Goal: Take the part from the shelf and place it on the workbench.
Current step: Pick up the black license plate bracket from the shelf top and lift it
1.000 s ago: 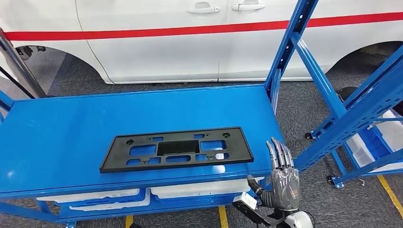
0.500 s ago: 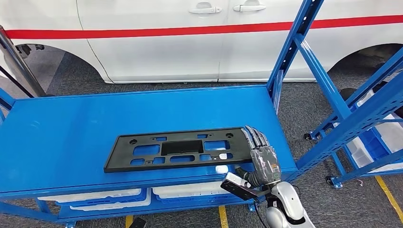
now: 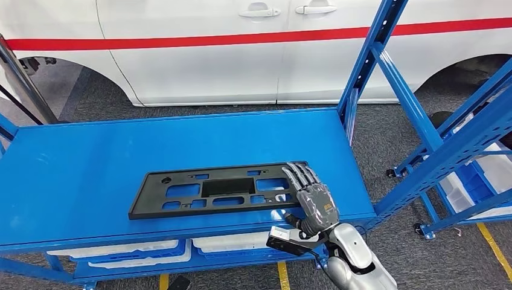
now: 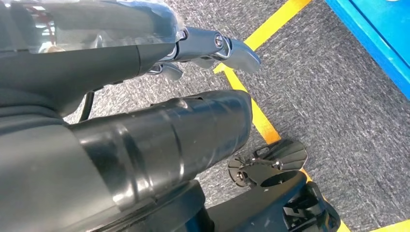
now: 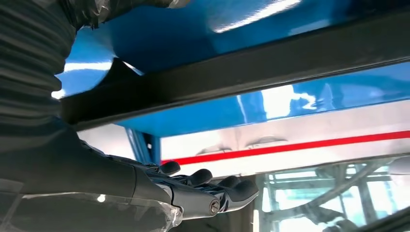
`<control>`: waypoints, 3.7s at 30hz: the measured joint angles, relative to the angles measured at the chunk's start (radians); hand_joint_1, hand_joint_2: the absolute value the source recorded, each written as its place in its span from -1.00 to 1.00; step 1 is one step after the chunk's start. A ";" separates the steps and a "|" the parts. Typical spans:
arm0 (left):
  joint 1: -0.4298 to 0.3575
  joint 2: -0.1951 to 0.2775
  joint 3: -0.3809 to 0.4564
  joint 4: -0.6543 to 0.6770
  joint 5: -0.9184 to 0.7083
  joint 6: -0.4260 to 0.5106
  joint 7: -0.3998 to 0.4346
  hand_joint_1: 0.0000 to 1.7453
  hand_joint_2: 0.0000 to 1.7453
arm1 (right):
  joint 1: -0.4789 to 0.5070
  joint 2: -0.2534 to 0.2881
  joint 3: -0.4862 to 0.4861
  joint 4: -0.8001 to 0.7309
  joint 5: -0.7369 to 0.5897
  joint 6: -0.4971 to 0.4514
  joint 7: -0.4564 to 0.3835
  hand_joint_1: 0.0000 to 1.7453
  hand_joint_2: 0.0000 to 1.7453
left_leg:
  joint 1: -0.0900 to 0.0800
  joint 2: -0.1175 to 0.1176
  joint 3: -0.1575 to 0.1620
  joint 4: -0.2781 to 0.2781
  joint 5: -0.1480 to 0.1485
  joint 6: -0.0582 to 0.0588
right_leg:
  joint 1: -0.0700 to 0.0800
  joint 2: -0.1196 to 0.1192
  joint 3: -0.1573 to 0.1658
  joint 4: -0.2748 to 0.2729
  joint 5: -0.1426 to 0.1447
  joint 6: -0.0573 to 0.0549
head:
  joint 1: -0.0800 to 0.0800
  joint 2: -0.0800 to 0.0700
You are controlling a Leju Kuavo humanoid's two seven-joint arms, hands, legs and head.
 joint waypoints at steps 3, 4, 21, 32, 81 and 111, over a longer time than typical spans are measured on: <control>-0.003 0.000 -0.008 0.000 -0.004 -0.001 0.007 -1.00 -1.00 | -0.040 0.000 0.033 0.017 0.010 0.021 -0.003 -1.00 1.00 | 0.000 0.000 0.000 0.000 0.000 0.000 | 0.000 0.000 0.000 0.000 0.000 0.000 | 0.000 0.000; -0.004 -0.001 -0.013 0.000 -0.005 -0.001 0.011 -1.00 -1.00 | -0.056 0.001 0.046 0.022 0.013 0.033 -0.005 -1.00 1.00 | 0.000 0.000 0.000 0.000 0.000 0.000 | 0.000 0.000 0.000 0.000 0.000 0.000 | 0.000 0.000; -0.015 -0.003 -0.047 0.000 -0.013 -0.004 0.029 -1.00 -1.00 | -0.225 0.049 0.222 0.078 -0.005 0.138 0.012 -1.00 1.00 | 0.000 0.000 0.000 0.000 0.002 0.000 | 0.000 0.000 0.000 0.001 0.000 0.000 | 0.000 0.000; -0.015 -0.005 -0.063 0.000 -0.008 -0.004 0.035 -1.00 -1.00 | -0.303 0.088 0.312 0.097 -0.079 0.218 0.014 -1.00 1.00 | 0.000 0.000 0.000 0.000 0.002 0.000 | 0.000 -0.001 0.000 0.001 0.000 0.000 | 0.000 0.000; -0.005 -0.005 -0.068 0.000 0.031 0.002 0.034 -1.00 -1.00 | -0.383 0.044 0.414 0.185 0.047 0.230 0.118 -1.00 1.00 | 0.000 0.000 0.000 0.000 0.002 0.000 | 0.000 -0.001 0.000 0.001 0.000 0.000 | 0.000 0.000; -0.004 -0.004 -0.071 0.000 0.051 0.002 0.033 -1.00 -1.00 | -0.421 0.047 0.414 0.353 0.154 0.160 0.187 -1.00 1.00 | 0.000 0.000 0.010 0.000 0.002 0.000 | 0.000 -0.001 0.009 0.001 0.000 0.000 | 0.000 0.000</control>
